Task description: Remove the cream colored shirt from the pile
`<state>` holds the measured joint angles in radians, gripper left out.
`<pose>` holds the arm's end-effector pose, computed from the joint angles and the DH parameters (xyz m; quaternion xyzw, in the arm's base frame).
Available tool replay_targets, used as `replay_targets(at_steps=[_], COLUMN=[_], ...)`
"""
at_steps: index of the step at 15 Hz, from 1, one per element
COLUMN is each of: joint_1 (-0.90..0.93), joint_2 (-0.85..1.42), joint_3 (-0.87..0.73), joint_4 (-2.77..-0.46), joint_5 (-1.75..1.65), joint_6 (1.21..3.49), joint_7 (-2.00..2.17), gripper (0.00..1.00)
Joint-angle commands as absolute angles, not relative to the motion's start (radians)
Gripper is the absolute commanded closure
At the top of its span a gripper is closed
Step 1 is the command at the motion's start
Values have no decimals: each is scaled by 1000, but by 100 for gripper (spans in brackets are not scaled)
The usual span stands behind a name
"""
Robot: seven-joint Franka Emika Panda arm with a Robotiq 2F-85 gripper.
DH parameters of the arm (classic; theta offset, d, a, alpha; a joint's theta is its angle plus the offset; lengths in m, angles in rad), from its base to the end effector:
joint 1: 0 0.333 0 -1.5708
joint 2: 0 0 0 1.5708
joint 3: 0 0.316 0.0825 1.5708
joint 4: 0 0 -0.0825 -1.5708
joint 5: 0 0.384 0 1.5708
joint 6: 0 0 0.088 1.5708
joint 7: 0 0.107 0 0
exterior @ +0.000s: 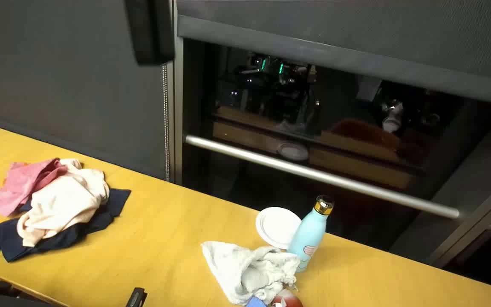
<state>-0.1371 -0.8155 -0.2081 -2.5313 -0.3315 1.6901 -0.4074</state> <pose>0.2778 -0.1428 0.5215 0.9921 0.0868 -0.0452 0.0779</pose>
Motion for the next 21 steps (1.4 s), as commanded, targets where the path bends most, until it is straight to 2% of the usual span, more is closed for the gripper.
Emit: replay_targets(at_steps=[1,8,15,21], joint_1=[-117,-117,-100,-83], joint_2=[-818,-818,-634,-313], joint_3=[-222,-222,-231,-204], joint_4=[-2528,-2528,-2607,-2594], joint_5=[-341,-341,-174,-54], joint_6=[1684,1684,2113,2589], joint_7=[-396,-396,-190,-118], gripper=[0,0,0,0])
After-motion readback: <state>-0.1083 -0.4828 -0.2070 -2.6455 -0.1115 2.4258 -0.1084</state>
